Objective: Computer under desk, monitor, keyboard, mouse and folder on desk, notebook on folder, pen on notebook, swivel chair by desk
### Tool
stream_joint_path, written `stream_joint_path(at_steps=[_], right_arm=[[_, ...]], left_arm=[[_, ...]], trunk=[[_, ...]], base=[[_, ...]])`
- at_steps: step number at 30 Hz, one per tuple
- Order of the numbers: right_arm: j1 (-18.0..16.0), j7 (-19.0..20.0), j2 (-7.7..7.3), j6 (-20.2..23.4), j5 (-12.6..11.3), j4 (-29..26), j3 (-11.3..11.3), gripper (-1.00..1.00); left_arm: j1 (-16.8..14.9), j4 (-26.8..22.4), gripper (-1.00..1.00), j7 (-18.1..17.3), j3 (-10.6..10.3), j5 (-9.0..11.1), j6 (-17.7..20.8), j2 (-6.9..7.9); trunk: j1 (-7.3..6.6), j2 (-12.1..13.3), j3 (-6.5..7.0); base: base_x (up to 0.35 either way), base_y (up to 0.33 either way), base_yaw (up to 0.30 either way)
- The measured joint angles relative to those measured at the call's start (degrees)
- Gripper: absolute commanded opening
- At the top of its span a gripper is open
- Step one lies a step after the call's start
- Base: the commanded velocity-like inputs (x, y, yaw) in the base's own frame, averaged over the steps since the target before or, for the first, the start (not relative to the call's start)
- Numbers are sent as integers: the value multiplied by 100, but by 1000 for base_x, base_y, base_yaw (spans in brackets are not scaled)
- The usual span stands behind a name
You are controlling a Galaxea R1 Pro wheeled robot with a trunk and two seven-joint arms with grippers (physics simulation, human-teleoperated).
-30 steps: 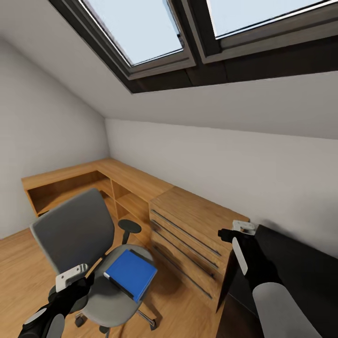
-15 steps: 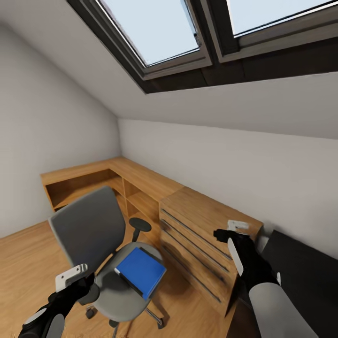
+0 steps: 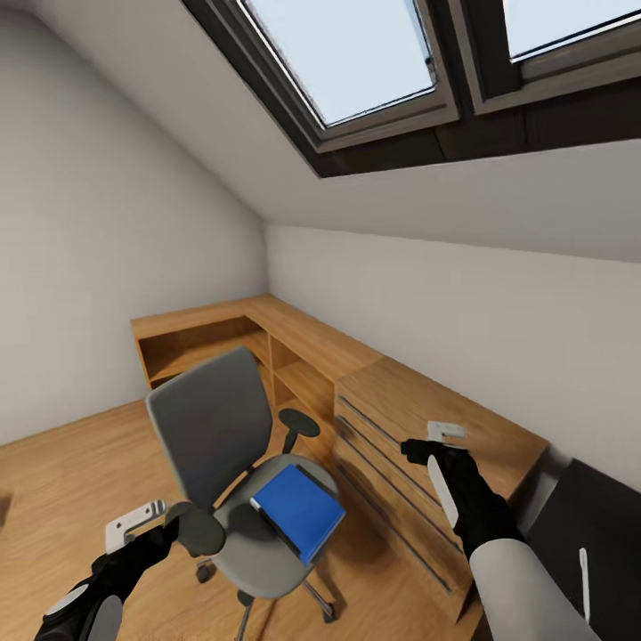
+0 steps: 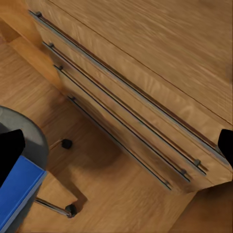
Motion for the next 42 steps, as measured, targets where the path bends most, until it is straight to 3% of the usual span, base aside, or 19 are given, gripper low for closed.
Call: stream_joint_path(at_steps=[9,13,15,21,42], right_arm=[[1,12,8,-1,-1,92,21,100],[1,13,9,-4,-2,162,160,100],[1,14,10,-6,-7,191,329,100],[2,21,74,-7,-18,314,482,100],[1,25,120,-6,-16,349,496,100]], left_arm=[[0,0,100,8,51,-1,-4,1],[0,0,100,15,100,-6,-7,4],[0,0,100,16,229,-7,-6,7],[0,0,100,19,515,-3,0,1],[0,0,100,11,565,0,0,-8]], trunk=[[0,0,-5],[0,0,-11],[0,0,-15],[0,0,-28],[0,0,-107]], base=[[0,0,278],[0,0,278],[0,0,278],[0,0,278],[0,0,246]])
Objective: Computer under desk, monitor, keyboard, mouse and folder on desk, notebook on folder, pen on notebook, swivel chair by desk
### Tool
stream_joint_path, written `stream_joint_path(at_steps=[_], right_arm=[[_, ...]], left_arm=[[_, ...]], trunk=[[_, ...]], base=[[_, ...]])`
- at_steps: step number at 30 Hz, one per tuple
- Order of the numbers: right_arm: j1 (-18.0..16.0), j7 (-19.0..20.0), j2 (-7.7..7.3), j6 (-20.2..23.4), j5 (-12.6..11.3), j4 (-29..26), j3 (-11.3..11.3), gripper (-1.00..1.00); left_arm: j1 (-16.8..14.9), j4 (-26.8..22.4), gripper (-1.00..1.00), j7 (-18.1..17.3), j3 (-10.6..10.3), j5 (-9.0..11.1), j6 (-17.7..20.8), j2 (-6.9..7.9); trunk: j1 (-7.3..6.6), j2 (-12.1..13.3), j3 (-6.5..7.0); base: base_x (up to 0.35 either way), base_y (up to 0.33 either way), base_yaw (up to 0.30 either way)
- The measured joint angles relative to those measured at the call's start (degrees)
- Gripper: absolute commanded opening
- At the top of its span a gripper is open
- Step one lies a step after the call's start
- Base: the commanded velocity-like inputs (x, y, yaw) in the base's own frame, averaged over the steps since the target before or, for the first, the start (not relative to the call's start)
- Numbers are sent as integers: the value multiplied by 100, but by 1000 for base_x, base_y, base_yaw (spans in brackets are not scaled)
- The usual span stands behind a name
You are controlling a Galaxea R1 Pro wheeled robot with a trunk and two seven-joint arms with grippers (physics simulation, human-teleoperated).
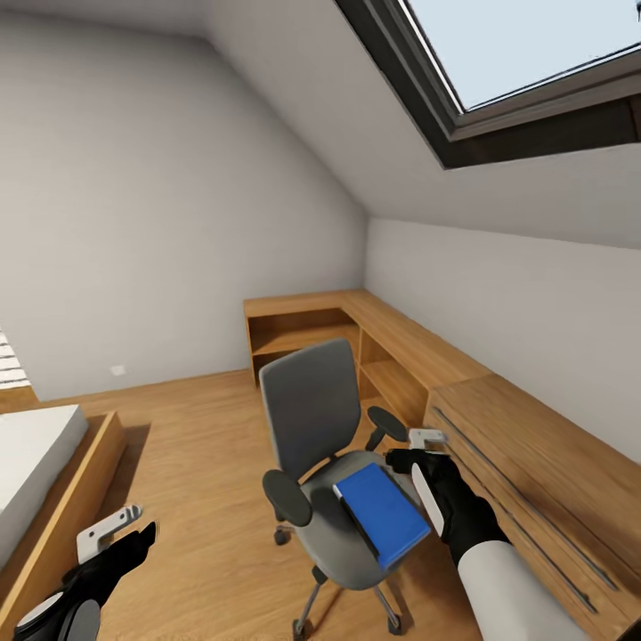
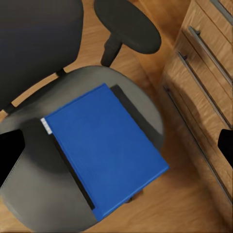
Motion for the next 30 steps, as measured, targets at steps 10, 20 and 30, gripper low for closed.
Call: stream_joint_path(at_steps=[10,20,30], right_arm=[[1,0,-5,2,-1,-2,-6,100],[1,0,-10,-6,3,4,-8,100],[1,1,-19,-7,-6,6,-4,100]], left_arm=[[-1,1,100,-1,2,-2,0,0],[-1,1,100,-6,-1,-2,-5,0],[-1,1,100,-9,-9,-2,-8,0]], trunk=[[0,0,-45],[0,0,-48],[0,0,-48]], base=[[0,0,123],[0,0,7],[0,0,0]])
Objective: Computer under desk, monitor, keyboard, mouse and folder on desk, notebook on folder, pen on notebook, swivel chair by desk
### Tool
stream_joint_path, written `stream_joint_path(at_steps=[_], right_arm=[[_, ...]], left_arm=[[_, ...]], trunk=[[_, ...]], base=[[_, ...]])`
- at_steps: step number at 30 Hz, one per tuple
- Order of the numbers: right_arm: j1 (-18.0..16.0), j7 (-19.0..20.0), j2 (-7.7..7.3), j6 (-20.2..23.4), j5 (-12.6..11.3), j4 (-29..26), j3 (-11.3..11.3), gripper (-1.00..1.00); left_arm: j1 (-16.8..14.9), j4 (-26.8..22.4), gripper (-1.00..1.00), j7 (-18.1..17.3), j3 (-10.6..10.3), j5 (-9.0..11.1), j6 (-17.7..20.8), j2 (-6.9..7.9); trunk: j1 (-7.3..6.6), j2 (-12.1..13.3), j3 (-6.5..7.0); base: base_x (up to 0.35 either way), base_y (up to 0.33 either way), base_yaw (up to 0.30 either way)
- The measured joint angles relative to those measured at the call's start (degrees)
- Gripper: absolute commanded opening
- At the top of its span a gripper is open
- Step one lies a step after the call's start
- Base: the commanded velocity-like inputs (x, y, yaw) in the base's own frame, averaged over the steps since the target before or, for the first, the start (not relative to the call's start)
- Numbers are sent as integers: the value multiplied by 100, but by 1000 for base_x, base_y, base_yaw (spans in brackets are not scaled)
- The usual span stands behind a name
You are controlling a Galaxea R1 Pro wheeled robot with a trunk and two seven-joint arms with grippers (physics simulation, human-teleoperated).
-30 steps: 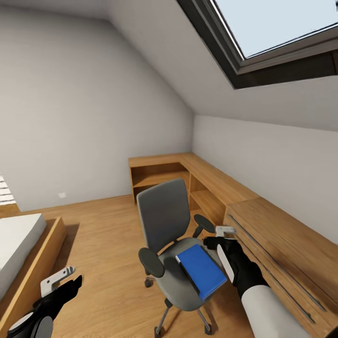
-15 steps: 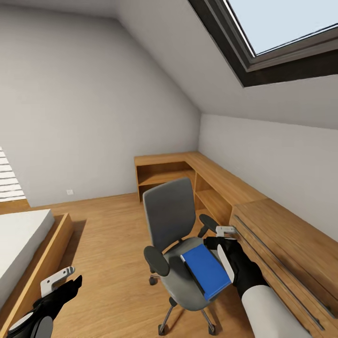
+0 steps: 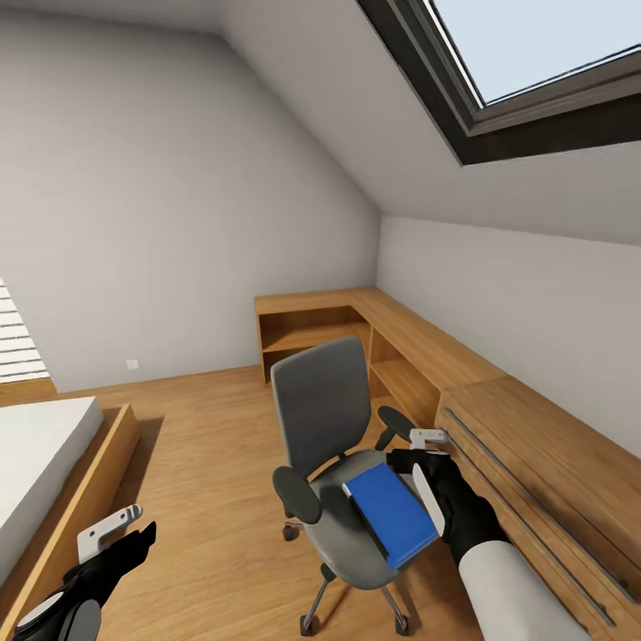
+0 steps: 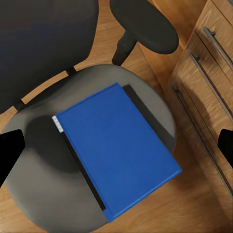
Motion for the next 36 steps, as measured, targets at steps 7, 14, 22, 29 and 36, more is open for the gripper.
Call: stream_joint_path(at_steps=[7,14,22,29,36], right_arm=[[0,2,7,2,0,-3,3,100],[0,2,6,4,-2,0,3,100],[0,1,2,8,-2,-1,3,100],[0,4,2,8,-2,-1,4,100],[0,7,-18,9,5,-7,-2,100]], left_arm=[[0,0,100,-7,-1,0,-1,0],[0,0,100,-9,-1,0,-6,0],[0,0,100,-9,-1,0,-9,0],[0,0,100,-9,6,0,-6,0],[0,0,100,-14,-1,6,7,1]], trunk=[[0,0,0],[-2,-1,0],[-3,-1,0],[-2,-1,0],[0,-1,0]], base=[[0,0,0],[134,0,0],[288,0,0],[263,0,0],[114,0,0]])
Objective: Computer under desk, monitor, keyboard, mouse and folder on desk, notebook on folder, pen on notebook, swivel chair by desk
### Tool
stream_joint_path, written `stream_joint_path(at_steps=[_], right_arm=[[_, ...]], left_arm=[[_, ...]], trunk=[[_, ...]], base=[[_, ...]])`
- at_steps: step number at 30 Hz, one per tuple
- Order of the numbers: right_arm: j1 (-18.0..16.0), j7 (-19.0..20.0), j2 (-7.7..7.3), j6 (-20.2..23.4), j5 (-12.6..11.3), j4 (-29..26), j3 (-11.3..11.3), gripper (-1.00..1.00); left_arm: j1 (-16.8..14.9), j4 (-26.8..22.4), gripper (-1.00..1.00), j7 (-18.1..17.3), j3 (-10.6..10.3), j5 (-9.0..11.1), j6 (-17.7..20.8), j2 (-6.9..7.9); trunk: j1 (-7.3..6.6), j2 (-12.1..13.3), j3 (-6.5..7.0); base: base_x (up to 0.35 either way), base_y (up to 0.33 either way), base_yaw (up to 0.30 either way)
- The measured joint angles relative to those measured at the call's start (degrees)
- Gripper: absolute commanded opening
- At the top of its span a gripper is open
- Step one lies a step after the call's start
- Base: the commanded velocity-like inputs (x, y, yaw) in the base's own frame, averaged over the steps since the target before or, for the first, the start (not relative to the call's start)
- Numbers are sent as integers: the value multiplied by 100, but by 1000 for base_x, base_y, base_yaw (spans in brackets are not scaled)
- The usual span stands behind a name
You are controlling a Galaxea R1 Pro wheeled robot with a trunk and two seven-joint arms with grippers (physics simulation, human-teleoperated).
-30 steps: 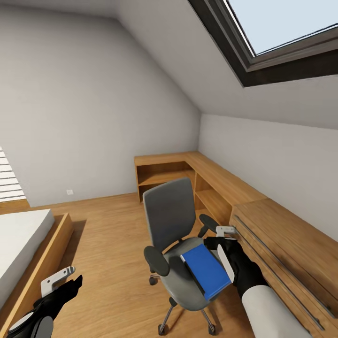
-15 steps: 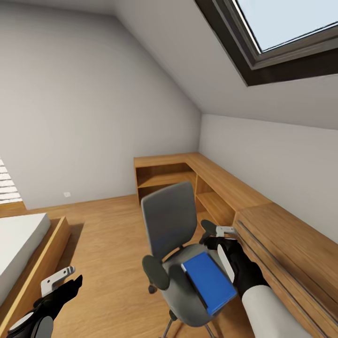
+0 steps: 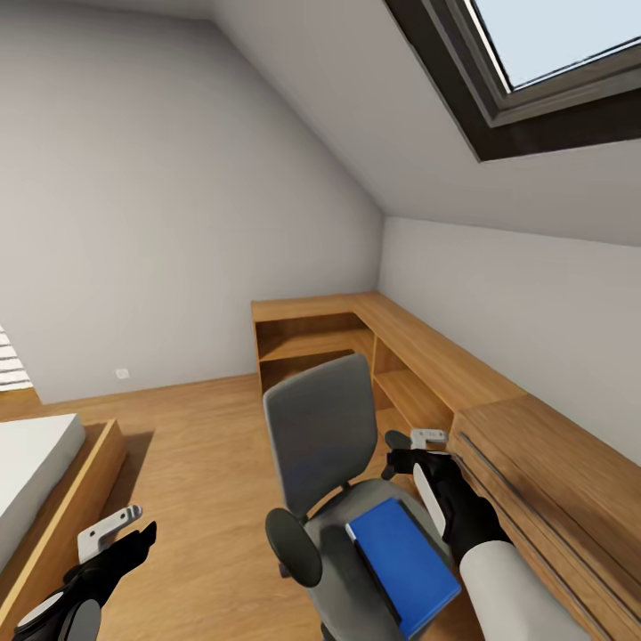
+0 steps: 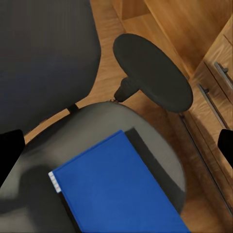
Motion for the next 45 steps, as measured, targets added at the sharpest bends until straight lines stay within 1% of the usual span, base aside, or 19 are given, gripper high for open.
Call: stream_joint_path(at_steps=[3,6,9,13,15,18,20,21,22,26,32,35,37,39,40,45], right_arm=[[0,1,-8,0,-4,-1,-1,100],[0,1,-13,0,-5,-1,-2,100],[0,2,-17,0,-5,3,-2,100],[0,0,-19,-4,-2,7,-2,100],[0,1,-23,-34,-1,32,-2,100],[0,1,-26,-170,-1,153,1,100],[0,-2,-27,-328,1,270,2,100],[0,-4,-27,-505,6,380,3,100],[0,-5,-27,-595,9,428,3,100],[0,-6,-29,-872,19,559,6,100],[-1,-1,-29,-1024,27,622,10,100],[-3,0,-94,-1680,24,988,11,100],[-6,-3,-114,-1980,23,1232,12,100],[-8,-5,-123,-2164,25,1370,12,100],[-11,-8,-131,-2640,26,1571,7,100],[-10,-10,-134,-3122,23,1737,5,100]], left_arm=[[0,0,100,-2,-6,16,5,0],[0,0,100,-7,-13,78,7,-1],[0,0,100,-10,-15,205,5,4],[0,0,100,-12,-17,437,-3,16],[0,0,100,-13,-18,584,-6,29],[0,0,100,-13,-18,666,-8,33],[0,0,100,-13,-17,697,-11,32],[0,0,100,-13,-14,716,-11,30],[0,0,100,-13,-13,723,-12,29],[0,0,100,-10,-8,744,-12,30],[0,0,100,-6,-3,756,-16,30],[0,0,100,-5,-1,758,-17,26],[0,0,100,-5,2,757,-18,33],[0,0,100,-5,4,757,-18,37],[0,0,100,-4,7,758,-18,32],[0,0,100,-4,8,754,-22,39]], trunk=[[0,0,0],[0,1,0],[0,1,0],[0,1,0],[44,-78,-35],[110,-198,-89],[154,-279,-125],[176,-319,-144],[198,-359,-161],[286,-520,-233],[417,-761,-341],[484,-881,-396],[527,-962,-432],[571,-1042,-467],[593,-1082,-486],[703,-1283,-576]], base=[[26,0,0],[13,0,0],[7,0,0],[3,0,0],[1,0,0],[0,0,0],[0,0,0],[0,0,0],[0,0,0],[0,0,0],[0,0,0],[0,0,0],[0,0,0],[0,0,0],[0,0,0],[0,0,0]])
